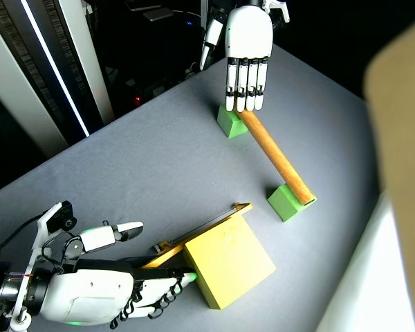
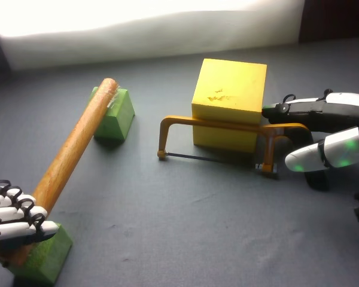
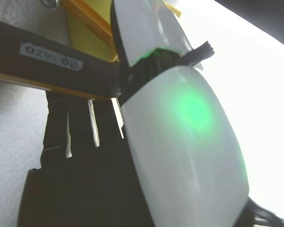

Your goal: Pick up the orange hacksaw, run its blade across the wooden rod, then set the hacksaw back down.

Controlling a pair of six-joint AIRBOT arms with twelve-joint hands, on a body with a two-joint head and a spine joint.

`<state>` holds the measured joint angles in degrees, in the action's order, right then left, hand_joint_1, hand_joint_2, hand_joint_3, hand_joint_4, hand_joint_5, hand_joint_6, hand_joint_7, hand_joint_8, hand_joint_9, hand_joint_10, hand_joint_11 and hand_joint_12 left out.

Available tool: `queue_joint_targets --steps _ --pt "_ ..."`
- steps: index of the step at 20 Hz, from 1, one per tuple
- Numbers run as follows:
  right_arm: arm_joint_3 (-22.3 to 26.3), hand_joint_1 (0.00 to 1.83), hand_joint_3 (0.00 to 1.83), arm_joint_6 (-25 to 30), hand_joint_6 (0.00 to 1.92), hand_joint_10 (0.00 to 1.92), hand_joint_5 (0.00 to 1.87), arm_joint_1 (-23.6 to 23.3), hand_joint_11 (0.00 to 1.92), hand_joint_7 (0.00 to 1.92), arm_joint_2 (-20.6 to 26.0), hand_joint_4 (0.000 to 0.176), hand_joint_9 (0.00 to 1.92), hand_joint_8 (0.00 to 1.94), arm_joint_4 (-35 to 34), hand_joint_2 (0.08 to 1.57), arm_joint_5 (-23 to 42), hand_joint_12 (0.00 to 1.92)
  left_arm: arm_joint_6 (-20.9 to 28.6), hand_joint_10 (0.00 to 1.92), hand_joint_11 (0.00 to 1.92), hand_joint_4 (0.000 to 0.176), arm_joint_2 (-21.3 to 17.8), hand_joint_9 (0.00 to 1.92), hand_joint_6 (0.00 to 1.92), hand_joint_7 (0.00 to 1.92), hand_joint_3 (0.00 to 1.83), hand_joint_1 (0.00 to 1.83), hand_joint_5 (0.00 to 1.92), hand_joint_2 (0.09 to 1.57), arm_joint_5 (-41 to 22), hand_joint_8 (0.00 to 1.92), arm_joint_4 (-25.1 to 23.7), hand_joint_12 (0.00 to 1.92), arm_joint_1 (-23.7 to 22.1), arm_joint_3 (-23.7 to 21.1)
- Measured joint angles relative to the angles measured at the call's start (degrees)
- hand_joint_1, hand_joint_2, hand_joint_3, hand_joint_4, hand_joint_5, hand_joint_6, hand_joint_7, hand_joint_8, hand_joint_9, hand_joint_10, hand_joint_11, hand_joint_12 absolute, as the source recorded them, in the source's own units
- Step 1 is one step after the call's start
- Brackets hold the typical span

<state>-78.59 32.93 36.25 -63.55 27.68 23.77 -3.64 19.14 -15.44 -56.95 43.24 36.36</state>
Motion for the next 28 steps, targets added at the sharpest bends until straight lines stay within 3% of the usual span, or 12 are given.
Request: queue_joint_targets --steps 6,8,11,14,15,16,17,18,20,22,28 --pt "0.04 1.03 0.00 -0.26 0.00 0.00 0.18 -0.35 0.00 0.18 -0.28 0.000 0.19 0.00 0.00 1.08 -0.68 0.68 0.00 0.00 0.00 0.000 0.00 0.00 0.00 0.00 0.00 0.07 0.00 1.27 0.02 0.00 0.00 0.00 0.00 0.00" --pt "0.07 1.05 0.00 -0.57 0.01 0.01 0.22 -0.90 0.00 0.25 -0.28 0.000 0.25 0.01 -0.39 1.06 -1.25 0.82 0.00 0.00 0.00 0.000 0.02 0.00 0.00 0.00 0.00 0.09 0.00 1.27 0.00 0.00 0.00 0.00 -0.04 0.00" --pt "0.07 1.05 0.00 -4.79 0.01 0.03 0.33 -0.90 0.05 0.37 -0.33 0.000 0.42 0.02 -5.18 1.07 -1.75 1.07 0.00 0.00 0.00 0.000 0.07 0.00 0.00 0.00 0.00 0.07 0.00 1.27 0.04 0.00 0.00 0.00 -0.04 0.00" --pt "0.39 1.15 0.00 -8.35 0.02 0.06 0.68 -0.98 0.40 0.76 -0.46 0.000 0.83 0.01 -10.54 1.13 -1.88 1.18 0.00 0.00 0.00 0.000 0.07 0.00 0.00 0.00 0.00 0.10 0.00 1.27 0.04 0.00 0.00 0.00 -0.04 0.00" --pt "0.68 1.30 0.00 -9.53 0.01 0.10 0.81 -1.09 0.57 0.86 -0.46 0.000 0.98 0.91 -11.61 1.16 -2.01 1.23 0.00 0.00 0.00 0.000 0.07 0.00 0.00 0.00 0.00 0.08 0.00 1.27 0.04 0.00 0.00 0.00 -0.04 0.00" --pt "0.90 1.35 0.00 -10.95 0.84 1.07 0.77 -1.14 0.68 0.92 -0.50 0.000 0.96 1.03 -13.73 1.15 -2.01 1.34 0.00 0.00 0.00 0.000 0.07 0.01 0.01 0.02 0.00 0.13 0.03 1.27 0.02 0.01 0.00 0.00 -0.04 -0.02" --pt "1.64 1.37 0.00 -13.46 0.78 1.39 0.91 -1.14 0.72 0.92 -0.35 0.000 0.89 1.16 -16.39 1.14 -1.99 1.51 0.00 0.00 0.00 0.000 0.07 0.00 0.00 0.00 0.00 0.10 0.01 1.28 0.04 0.00 0.00 0.00 -0.04 -0.07" --pt "2.01 1.37 0.00 -14.53 0.78 1.39 0.91 -1.14 0.72 0.92 -0.33 0.000 0.89 1.16 -17.53 1.14 -2.01 1.51 -0.02 0.00 0.00 0.000 0.07 0.00 0.00 0.00 0.00 0.10 0.01 1.28 0.04 0.00 0.00 0.00 -0.04 -0.07" --pt "3.96 1.26 0.00 -20.70 0.81 1.17 0.97 -1.14 0.72 0.99 -0.26 0.000 0.91 1.21 -24.37 1.13 -2.14 1.56 0.00 0.01 0.00 0.000 0.09 0.02 0.01 0.02 0.00 0.10 0.02 1.27 0.00 0.01 0.00 0.00 -0.17 -0.07" --pt "5.31 1.26 0.00 -24.68 0.80 1.16 0.97 -1.14 0.71 0.99 -0.22 0.000 0.91 1.21 -29.35 1.12 -1.42 1.56 -0.07 0.00 0.00 0.000 0.35 0.00 0.00 0.00 0.00 0.08 0.01 1.28 0.04 0.00 0.02 0.00 -0.22 -0.07" --pt "6.47 1.25 0.00 -26.82 0.78 1.16 0.99 -1.09 0.69 0.98 0.28 0.000 0.87 1.21 -31.15 1.12 0.09 1.57 -0.07 0.00 0.00 0.000 0.35 0.01 0.00 0.00 0.00 0.07 0.00 1.28 0.04 0.00 0.00 0.00 -0.33 -0.07"
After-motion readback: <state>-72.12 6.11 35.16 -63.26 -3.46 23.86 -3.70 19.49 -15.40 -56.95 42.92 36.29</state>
